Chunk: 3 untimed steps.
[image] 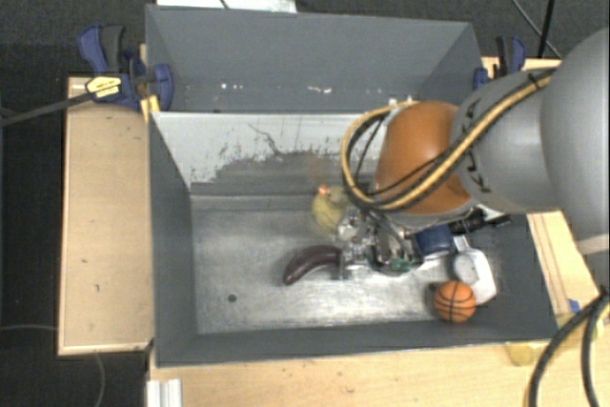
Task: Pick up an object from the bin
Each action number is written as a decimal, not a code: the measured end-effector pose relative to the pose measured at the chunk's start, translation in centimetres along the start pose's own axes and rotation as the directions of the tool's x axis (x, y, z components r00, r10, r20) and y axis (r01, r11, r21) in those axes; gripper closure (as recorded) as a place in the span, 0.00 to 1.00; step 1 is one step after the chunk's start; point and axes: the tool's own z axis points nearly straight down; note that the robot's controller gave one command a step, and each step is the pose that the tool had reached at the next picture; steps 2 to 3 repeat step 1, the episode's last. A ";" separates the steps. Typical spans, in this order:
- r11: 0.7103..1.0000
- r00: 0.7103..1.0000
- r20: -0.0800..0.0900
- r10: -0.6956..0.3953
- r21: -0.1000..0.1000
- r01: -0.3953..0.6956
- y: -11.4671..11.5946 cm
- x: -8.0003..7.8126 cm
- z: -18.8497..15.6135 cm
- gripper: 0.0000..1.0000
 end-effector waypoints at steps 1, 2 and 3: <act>0.994 0.994 -0.006 -0.105 0.002 0.105 1.1 -0.5 -19.1 1.00; 0.994 0.994 -0.006 -0.105 0.002 0.105 1.1 -0.5 -19.1 1.00; 0.994 0.994 -0.006 -0.105 0.002 0.105 1.1 -0.5 -19.1 1.00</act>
Offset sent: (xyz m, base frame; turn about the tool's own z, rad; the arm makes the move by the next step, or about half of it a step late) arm 0.0000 0.0000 0.0000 0.0000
